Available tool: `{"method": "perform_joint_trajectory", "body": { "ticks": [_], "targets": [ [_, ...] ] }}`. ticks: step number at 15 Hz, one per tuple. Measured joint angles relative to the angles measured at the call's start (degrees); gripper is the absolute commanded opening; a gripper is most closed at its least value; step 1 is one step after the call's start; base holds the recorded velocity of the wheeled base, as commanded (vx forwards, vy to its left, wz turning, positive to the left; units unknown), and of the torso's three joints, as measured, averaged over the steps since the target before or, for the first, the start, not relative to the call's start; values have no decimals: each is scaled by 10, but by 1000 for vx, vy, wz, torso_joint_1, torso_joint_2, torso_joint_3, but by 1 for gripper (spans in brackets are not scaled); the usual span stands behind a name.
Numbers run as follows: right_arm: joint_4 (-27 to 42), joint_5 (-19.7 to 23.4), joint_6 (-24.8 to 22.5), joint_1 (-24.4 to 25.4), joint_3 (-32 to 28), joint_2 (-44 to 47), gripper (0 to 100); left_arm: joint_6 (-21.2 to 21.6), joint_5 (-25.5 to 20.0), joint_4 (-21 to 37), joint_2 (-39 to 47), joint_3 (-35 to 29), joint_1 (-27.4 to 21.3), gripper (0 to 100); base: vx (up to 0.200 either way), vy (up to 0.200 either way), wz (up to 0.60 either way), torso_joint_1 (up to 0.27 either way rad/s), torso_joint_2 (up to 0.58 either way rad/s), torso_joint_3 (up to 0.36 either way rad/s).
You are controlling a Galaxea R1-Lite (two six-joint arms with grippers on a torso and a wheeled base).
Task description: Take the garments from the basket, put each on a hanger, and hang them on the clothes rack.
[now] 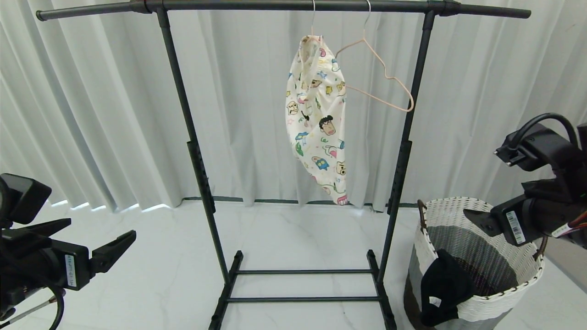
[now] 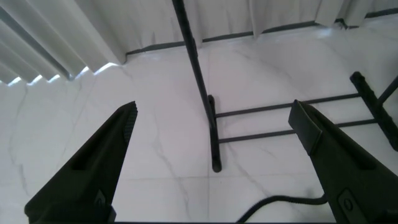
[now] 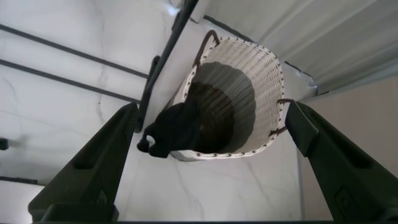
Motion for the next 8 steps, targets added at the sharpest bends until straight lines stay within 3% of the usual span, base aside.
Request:
{"method": "perform_joint_trajectory", "body": {
  "ticks": [4, 8],
  "targets": [
    [-70, -4, -22, -12, 72, -5, 100, 0, 0, 0, -1, 29, -7, 100, 0, 0, 0, 0, 0, 0],
    [-111, -8, -54, -14, 159, -39, 100, -2, -3, 0, -25, 49, -9, 100, 0, -200, 0, -2, 0, 4]
  ]
}}
